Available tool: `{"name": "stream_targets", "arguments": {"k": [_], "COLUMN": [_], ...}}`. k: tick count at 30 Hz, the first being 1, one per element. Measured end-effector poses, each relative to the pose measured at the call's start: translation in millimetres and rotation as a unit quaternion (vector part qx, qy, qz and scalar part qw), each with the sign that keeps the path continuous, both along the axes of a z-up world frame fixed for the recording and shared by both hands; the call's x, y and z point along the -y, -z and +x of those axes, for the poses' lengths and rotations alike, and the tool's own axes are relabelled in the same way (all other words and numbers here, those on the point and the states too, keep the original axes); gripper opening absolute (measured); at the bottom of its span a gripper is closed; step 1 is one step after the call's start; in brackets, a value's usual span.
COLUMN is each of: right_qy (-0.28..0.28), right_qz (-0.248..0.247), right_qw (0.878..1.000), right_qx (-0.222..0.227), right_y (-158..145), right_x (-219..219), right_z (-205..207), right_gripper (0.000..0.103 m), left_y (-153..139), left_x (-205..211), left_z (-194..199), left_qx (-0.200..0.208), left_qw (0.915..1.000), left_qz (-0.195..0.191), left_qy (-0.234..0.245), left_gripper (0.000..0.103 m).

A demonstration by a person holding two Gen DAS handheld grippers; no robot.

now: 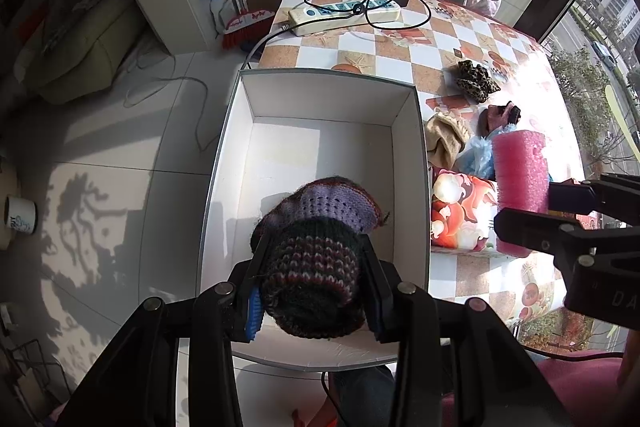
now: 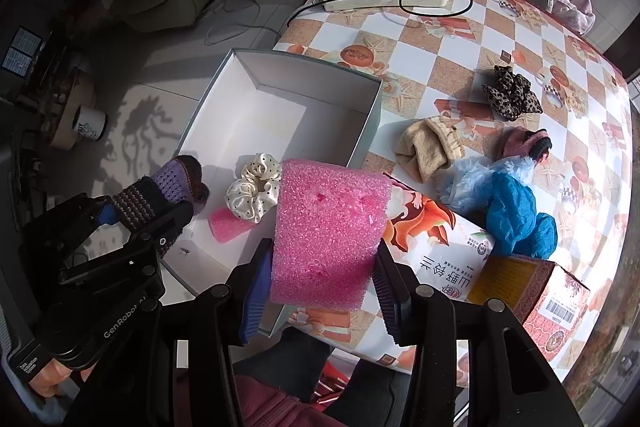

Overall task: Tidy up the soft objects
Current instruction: 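Lift the knit hat and sponge and carry both over the white box, then open both tools to drop the hat and sponge into the box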

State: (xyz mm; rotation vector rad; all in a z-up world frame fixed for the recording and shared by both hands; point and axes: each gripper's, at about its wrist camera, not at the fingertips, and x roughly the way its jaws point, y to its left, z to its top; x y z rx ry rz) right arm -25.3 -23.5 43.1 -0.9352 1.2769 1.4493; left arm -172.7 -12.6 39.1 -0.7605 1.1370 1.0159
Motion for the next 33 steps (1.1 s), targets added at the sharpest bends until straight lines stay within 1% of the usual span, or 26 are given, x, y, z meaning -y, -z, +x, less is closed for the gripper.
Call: {"name": "stream_targets", "arguments": {"k": [10, 19, 33], "right_qy": [-0.010, -0.016, -0.027], "right_qz": [-0.005, 0.001, 0.004], "right_qw": [1.000, 1.000, 1.000], "right_qx": [0.002, 0.004, -0.002], "right_y": [3.3, 3.2, 7.4], "right_x": [-3.6, -11.6, -38.3], "right_z": [-5.7, -10.8, -26.4], "right_gripper": [0.049, 0.049, 0.049], "left_y": [4.7, 6.6, 14.7], "left_x": [-1.0, -6.0, -22.0], "left_z": [-9.6, -15.9, -18.0], "left_qx": [0.002, 0.005, -0.006], "left_qw": [0.9999, 0.9994, 0.9991], "left_qz": [-0.005, -0.012, -0.016], "left_qy": [-0.015, -0.032, -0.040], "left_gripper": [0.043, 0.043, 0.044]}}
